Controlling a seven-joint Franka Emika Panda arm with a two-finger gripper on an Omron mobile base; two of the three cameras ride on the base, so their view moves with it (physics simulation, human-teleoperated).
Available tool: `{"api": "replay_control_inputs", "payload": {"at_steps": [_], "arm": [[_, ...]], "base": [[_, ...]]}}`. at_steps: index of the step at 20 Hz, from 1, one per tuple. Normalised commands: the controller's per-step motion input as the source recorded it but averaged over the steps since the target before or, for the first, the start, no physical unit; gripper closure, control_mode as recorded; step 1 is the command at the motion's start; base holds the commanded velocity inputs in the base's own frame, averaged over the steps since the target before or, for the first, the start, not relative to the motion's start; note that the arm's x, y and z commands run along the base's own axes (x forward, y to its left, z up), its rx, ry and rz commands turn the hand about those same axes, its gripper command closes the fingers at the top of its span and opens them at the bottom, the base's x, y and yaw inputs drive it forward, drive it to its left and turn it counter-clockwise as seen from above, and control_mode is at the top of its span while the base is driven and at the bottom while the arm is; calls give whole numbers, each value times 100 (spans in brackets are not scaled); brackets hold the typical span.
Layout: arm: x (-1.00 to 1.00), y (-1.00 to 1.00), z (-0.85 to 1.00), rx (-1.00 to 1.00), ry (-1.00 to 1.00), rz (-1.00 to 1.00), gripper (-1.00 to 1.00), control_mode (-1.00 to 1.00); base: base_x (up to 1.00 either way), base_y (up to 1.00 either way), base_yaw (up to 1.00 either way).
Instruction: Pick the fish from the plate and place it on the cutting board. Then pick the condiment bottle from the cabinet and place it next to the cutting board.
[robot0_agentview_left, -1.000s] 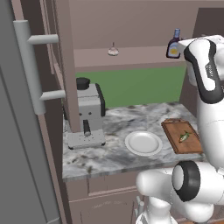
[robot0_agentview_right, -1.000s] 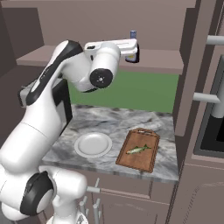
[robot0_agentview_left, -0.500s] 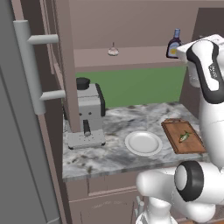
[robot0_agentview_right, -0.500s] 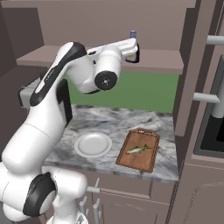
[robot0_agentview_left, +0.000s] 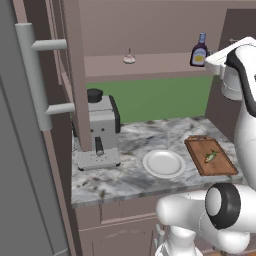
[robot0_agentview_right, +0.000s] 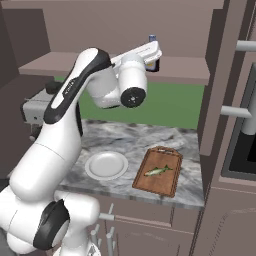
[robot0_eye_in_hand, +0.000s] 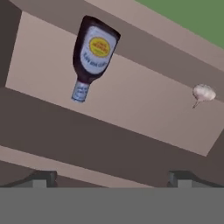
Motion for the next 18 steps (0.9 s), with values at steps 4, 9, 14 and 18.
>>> {"api": "replay_control_inputs", "payload": {"at_steps": [4,9,14,18], "arm": [[-20,9,0,-11,0,0,-100,-100],[4,7,0,-2,0,-1,-100,-100],[4,0,0,0,7,-3,-100,-100],[11,0,6,0,15,-7,-100,-100]], "base": [[0,0,0],[0,0,0],[0,0,0],[0,0,0]]}}
